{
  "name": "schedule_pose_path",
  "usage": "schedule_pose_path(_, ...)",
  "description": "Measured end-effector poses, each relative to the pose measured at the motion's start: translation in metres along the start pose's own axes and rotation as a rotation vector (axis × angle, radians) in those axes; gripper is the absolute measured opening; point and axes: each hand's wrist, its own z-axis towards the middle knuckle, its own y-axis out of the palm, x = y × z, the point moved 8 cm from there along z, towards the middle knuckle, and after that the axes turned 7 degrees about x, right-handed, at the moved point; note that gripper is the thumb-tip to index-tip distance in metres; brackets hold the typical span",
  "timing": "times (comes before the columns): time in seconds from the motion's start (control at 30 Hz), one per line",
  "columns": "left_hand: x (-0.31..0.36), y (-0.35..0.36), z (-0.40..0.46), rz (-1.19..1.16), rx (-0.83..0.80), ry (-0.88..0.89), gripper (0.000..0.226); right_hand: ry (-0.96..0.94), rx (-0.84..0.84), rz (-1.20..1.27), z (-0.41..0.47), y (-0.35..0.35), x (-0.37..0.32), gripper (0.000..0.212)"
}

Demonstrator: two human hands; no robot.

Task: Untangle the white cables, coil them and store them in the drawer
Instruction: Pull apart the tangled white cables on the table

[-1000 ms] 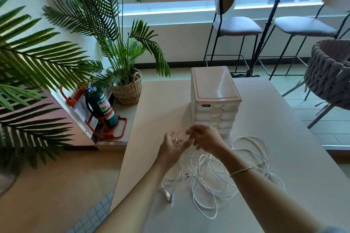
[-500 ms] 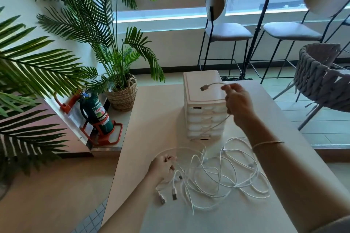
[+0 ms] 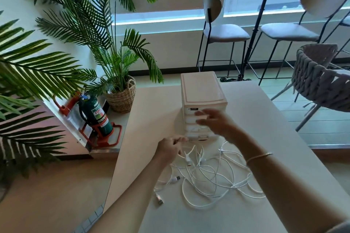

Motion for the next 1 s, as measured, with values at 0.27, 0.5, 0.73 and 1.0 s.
schedule_pose_path(0.27, 0.036, -0.001, -0.001, -0.133, 0.024, 0.085, 0.018, -0.054, -0.108, -0.322, 0.002, 0.024, 0.016, 0.029)
schedule_pose_path(0.5, -0.018, 0.002, -0.003, -0.184, 0.016, -0.074, 0.021, -0.065, 0.342, -0.263, 0.016, -0.051, 0.010, 0.027)
schedule_pose_path(0.73, -0.078, -0.012, -0.003, -0.101, 0.081, -0.184, 0.023, -0.011, 0.677, -0.248, 0.018, -0.115, 0.022, 0.032)
schedule_pose_path(1.0, -0.006, -0.018, 0.001, -0.103, 0.109, -0.011, 0.019, 0.010, 0.703, -0.305, 0.020, -0.107, 0.026, 0.032)
